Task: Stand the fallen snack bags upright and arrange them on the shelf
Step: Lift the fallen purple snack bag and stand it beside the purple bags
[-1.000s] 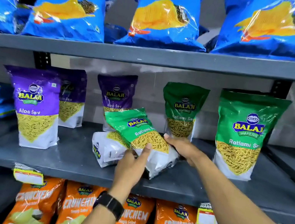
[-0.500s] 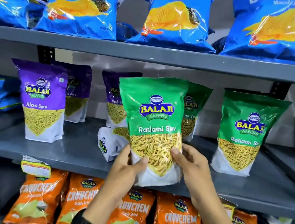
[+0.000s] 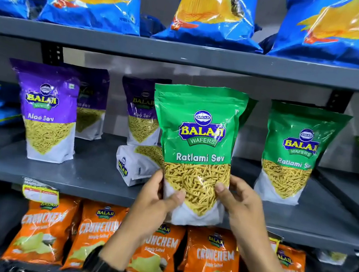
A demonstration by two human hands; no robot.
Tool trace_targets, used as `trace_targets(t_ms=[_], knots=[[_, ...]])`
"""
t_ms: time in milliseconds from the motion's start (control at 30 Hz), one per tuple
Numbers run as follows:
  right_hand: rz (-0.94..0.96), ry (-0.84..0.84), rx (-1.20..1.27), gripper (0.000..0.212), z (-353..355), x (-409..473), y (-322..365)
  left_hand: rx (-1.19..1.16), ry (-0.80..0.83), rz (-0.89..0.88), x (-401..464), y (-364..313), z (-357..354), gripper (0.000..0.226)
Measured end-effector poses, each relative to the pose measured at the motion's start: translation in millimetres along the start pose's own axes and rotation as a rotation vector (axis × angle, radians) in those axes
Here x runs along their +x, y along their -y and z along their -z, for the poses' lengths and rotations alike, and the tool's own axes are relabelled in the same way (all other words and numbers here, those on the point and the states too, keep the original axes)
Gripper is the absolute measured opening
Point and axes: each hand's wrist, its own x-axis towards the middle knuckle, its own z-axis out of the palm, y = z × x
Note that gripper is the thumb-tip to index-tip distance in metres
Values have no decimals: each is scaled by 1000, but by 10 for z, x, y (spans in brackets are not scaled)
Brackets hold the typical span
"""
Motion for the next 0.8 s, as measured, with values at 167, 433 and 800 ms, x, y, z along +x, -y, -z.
trace_targets(t_ms=[167,433,800], knots=[[-25,-78,-76,20,224,729,-361,65,13,-21,704,121,-372,40],[-59,-83,-130,31,355,1117,-637,154,81,-5,1324,517,-565,44],[2,-385,-363,22,191,637,-447,354,-88,-65,1059,86,-180,58]])
